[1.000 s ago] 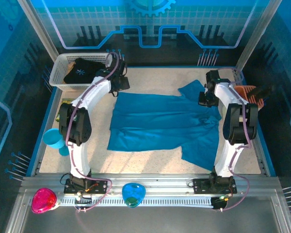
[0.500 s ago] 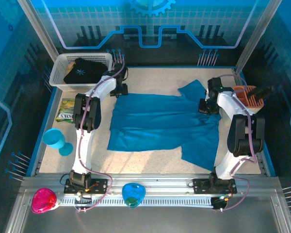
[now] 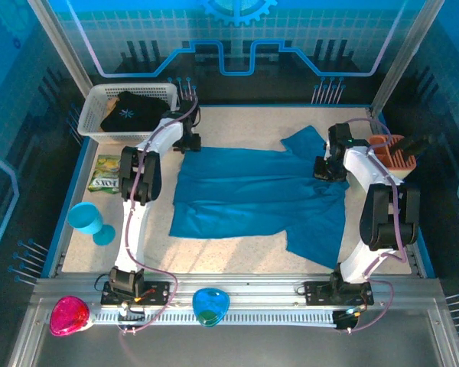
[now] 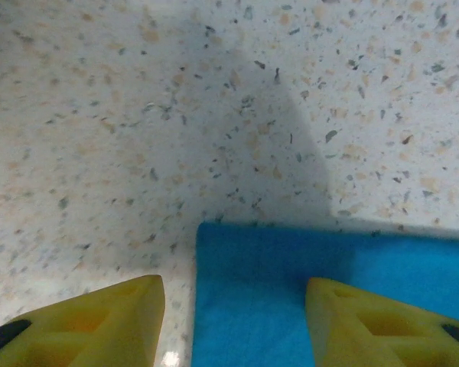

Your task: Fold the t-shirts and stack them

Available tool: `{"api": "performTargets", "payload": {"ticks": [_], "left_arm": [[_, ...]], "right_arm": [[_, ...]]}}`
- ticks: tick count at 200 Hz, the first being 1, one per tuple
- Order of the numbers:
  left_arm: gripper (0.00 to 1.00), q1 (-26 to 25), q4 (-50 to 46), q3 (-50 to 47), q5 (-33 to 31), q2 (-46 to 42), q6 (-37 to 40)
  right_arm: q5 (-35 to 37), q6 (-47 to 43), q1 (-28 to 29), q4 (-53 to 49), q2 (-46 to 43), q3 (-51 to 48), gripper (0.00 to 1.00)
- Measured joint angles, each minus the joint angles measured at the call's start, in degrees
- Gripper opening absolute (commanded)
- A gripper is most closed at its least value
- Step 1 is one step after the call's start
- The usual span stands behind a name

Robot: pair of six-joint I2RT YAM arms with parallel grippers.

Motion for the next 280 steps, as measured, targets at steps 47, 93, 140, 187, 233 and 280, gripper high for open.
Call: {"api": "performTargets", "payload": {"ticks": [47,93,140,187,233,280], "left_arm": [[0.49,0.4,-4.0,8.4,1.7,4.4,1.0],[0.37,0.5,-7.1,12.0,2.7,6.7,1.1],[0.00,0.7,-6.7,10.0,3.2,5.4,2.1],[0.00,0.9,-1.4,-0.6,6.4,-0.5,-0.4],[0.00,0.8,1.9,-10.6,10.0,-8.2,-3.3],[0.00,0.8,4.7,-12.1,13.2,-11.3,-4.5]], "right_arm": [[0.0,0.0,0.0,0.0,0.0,0.0,0.10],[0.0,0.0,0.0,0.0,0.0,0.0,0.10],[-0.2,-0.2,0.0,-0.5,0.2,0.8,0.17],[-1.3,-2.1,-0.7,-0.7,8.7,12.2,0.41],[-0.6,-4.1,-0.9,-2.6,24.7,30.7,0.47],[2.3,-6.6,-0.9,-9.7,41.9,52.4,0.46]]}}
